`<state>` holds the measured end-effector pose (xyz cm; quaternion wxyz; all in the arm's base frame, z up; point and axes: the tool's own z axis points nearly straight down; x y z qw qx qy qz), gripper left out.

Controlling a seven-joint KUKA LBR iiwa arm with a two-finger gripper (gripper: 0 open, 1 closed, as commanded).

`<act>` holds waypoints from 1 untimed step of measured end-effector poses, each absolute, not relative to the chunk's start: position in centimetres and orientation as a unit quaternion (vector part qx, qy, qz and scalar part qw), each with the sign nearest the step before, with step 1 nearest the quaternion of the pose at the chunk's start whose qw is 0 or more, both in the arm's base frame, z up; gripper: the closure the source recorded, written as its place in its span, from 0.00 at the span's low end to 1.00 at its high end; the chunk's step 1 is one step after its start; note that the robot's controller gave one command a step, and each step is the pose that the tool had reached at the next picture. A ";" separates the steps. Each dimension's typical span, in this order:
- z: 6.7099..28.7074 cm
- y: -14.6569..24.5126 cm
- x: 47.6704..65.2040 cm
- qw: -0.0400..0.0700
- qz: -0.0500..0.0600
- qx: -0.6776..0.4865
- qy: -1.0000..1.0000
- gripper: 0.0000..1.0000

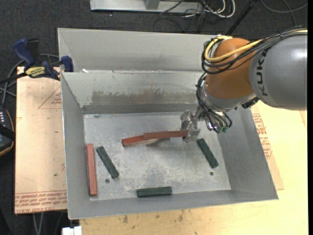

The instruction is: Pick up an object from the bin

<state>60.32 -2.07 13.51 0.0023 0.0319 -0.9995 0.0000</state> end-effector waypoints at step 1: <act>13.8 -1.8 60.6 -0.001 -0.001 0.034 -0.999 0.00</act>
Offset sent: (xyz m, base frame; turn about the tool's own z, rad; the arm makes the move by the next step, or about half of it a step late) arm 0.0000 0.0000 0.0000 0.0000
